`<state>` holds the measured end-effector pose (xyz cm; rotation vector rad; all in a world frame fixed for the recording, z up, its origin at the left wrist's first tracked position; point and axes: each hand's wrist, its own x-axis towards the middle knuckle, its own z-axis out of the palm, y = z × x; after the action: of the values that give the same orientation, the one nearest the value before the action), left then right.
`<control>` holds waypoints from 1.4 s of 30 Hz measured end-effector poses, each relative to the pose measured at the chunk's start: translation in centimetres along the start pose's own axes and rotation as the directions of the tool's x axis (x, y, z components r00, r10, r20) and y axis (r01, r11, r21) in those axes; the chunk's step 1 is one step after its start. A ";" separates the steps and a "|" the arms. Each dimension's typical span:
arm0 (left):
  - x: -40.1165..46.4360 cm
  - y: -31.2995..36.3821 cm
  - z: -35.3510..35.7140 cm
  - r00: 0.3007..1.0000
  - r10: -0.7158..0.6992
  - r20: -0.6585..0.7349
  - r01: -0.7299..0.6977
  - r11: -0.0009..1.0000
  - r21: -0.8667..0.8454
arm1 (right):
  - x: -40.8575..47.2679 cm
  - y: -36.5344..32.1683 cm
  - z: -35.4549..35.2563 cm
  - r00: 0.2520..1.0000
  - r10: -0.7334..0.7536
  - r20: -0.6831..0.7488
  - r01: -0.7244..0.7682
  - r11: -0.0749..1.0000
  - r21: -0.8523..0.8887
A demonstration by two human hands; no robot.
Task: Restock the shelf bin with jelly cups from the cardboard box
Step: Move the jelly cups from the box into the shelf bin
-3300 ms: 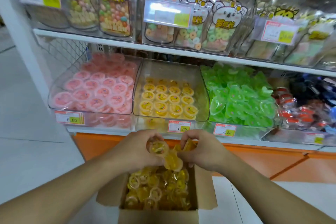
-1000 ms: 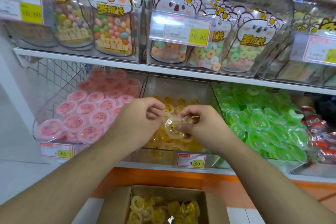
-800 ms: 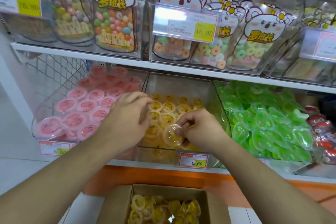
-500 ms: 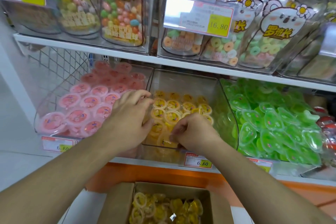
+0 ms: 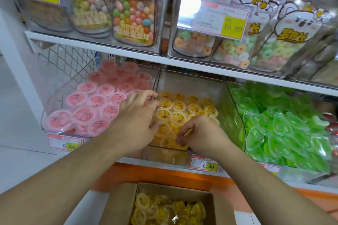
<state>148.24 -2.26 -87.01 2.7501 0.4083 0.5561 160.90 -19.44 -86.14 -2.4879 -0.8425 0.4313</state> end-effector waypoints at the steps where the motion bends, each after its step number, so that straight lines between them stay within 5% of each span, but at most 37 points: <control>1: 0.0 0.0 0.0 1.000 -0.001 0.000 0.001 1.000 -0.002 | -0.1 0.1 -0.3 1.000 -0.009 -0.007 0.009 1.000 -0.011; 9: -0.1 0.0 0.0 1.000 -0.005 0.000 0.005 1.000 -0.007 | 1.1 0.5 -1.5 0.963 -0.167 -0.214 0.169 0.986 -0.008; 21: -0.1 0.1 0.1 1.000 -0.013 -0.003 0.013 1.000 0.002 | 1.5 0.4 -1.7 0.970 -0.209 -0.127 0.196 0.974 -0.113; 29: 0.0 0.1 0.1 1.000 -0.017 -0.002 0.017 1.000 -0.005 | -1.0 2.3 -4.5 0.956 -0.261 0.132 0.273 0.959 -0.081; 42: 0.1 0.2 0.2 1.000 -0.026 0.013 0.026 1.000 -0.001 | 0.1 3.2 -3.8 0.928 -0.279 0.246 0.334 0.917 -0.218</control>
<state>148.44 -2.45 -87.12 2.7414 0.4393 0.5319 164.20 -22.92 -84.67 -2.5012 -1.4355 0.5060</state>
